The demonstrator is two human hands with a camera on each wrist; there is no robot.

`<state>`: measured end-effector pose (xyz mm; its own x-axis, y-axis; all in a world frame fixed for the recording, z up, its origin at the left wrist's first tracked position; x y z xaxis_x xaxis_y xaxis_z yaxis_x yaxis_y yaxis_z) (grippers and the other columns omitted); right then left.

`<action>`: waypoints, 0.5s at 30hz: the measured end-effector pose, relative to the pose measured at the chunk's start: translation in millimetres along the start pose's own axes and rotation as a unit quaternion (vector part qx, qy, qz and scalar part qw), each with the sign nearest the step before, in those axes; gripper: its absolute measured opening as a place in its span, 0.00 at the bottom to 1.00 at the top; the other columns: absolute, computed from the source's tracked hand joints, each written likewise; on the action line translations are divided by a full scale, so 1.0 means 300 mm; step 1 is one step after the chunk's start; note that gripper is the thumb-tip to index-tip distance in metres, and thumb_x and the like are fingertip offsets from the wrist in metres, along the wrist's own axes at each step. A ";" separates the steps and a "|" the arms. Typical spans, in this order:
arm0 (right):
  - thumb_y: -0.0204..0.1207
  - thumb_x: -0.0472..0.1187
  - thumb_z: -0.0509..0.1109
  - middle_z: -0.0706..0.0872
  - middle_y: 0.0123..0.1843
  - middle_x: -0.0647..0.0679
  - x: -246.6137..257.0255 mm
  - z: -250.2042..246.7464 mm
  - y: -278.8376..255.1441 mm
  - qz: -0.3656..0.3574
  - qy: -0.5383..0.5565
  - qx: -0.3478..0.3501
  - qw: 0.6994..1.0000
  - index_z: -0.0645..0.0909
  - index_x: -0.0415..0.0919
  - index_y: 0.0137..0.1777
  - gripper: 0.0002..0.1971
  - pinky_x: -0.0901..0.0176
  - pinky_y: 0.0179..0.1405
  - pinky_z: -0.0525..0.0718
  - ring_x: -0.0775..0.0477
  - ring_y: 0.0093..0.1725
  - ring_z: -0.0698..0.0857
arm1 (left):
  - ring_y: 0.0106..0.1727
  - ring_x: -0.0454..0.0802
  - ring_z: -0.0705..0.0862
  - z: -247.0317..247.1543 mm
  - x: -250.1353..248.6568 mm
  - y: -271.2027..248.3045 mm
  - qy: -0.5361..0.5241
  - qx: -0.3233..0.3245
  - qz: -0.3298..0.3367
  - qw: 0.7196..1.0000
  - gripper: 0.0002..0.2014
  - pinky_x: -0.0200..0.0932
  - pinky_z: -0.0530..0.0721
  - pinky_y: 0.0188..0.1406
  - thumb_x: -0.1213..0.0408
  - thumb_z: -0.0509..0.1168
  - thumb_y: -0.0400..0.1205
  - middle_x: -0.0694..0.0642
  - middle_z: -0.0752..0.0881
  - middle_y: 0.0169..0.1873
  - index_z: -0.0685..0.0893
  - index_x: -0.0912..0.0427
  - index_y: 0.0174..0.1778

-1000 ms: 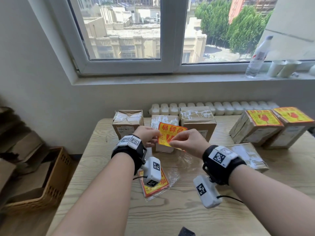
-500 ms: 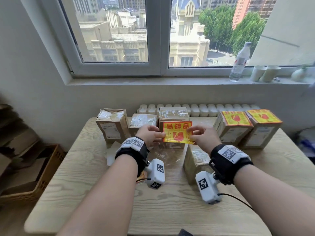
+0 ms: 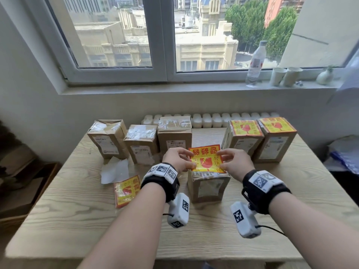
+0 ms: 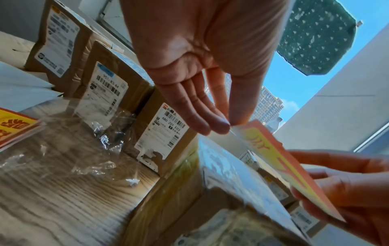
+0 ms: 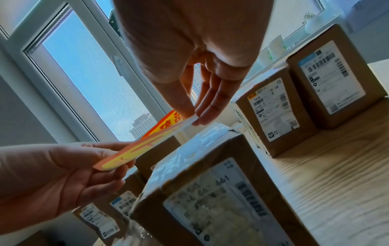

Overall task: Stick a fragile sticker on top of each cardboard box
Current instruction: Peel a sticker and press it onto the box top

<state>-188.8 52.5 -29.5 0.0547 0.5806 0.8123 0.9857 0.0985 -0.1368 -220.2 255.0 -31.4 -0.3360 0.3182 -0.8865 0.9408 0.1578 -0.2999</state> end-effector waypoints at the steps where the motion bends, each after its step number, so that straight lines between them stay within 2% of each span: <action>1: 0.68 0.25 0.73 0.87 0.46 0.49 -0.010 -0.002 -0.001 0.000 -0.010 0.000 1.000 0.87 0.48 0.57 0.21 0.63 0.37 0.85 0.52 0.44 0.86 | 0.44 0.54 0.91 0.011 0.005 0.002 0.011 -0.007 0.001 1.000 0.16 0.53 0.90 0.50 0.72 0.81 0.65 0.58 0.91 0.42 0.90 0.54 0.45; 4: 0.68 0.26 0.74 0.88 0.47 0.48 -0.039 0.002 0.000 0.003 -0.025 0.004 1.000 0.87 0.49 0.57 0.21 0.61 0.40 0.86 0.50 0.45 0.87 | 0.45 0.53 0.91 0.035 0.024 0.006 0.036 -0.028 -0.004 0.999 0.16 0.53 0.90 0.51 0.69 0.83 0.62 0.54 0.91 0.38 0.90 0.51 0.42; 7: 0.69 0.28 0.75 0.88 0.47 0.48 -0.056 0.009 0.001 0.000 -0.037 0.008 0.999 0.86 0.47 0.59 0.21 0.62 0.40 0.86 0.50 0.45 0.87 | 0.45 0.48 0.90 0.053 0.042 0.007 0.060 -0.036 -0.010 0.997 0.17 0.49 0.90 0.51 0.67 0.83 0.63 0.51 0.90 0.39 0.89 0.50 0.45; 9: 0.70 0.29 0.75 0.87 0.48 0.48 -0.057 0.010 0.003 -0.013 -0.053 0.001 0.999 0.86 0.47 0.60 0.20 0.61 0.43 0.87 0.51 0.47 0.87 | 0.44 0.46 0.89 0.060 0.048 0.009 0.073 -0.040 -0.008 0.996 0.18 0.47 0.89 0.51 0.65 0.83 0.64 0.49 0.90 0.39 0.88 0.50 0.47; 15: 0.72 0.32 0.75 0.88 0.51 0.48 -0.061 0.009 0.014 -0.023 -0.068 -0.007 0.997 0.85 0.47 0.63 0.19 0.63 0.46 0.87 0.51 0.49 0.86 | 0.43 0.41 0.87 0.072 0.041 0.013 0.110 -0.061 -0.006 0.992 0.18 0.38 0.84 0.43 0.63 0.82 0.65 0.46 0.89 0.40 0.87 0.48 0.49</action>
<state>-186.0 44.4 -46.4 -0.0119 0.6807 0.7324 0.9887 0.1173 -0.0931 -219.6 239.4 -51.2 -0.3616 0.5090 -0.7811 0.9288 0.2699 -0.2541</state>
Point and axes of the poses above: each hand's wrist, its own y-axis towards the middle knuckle, its own z-axis out of the palm, x = y × z, the point moved 5 cm from there along y, towards the middle knuckle
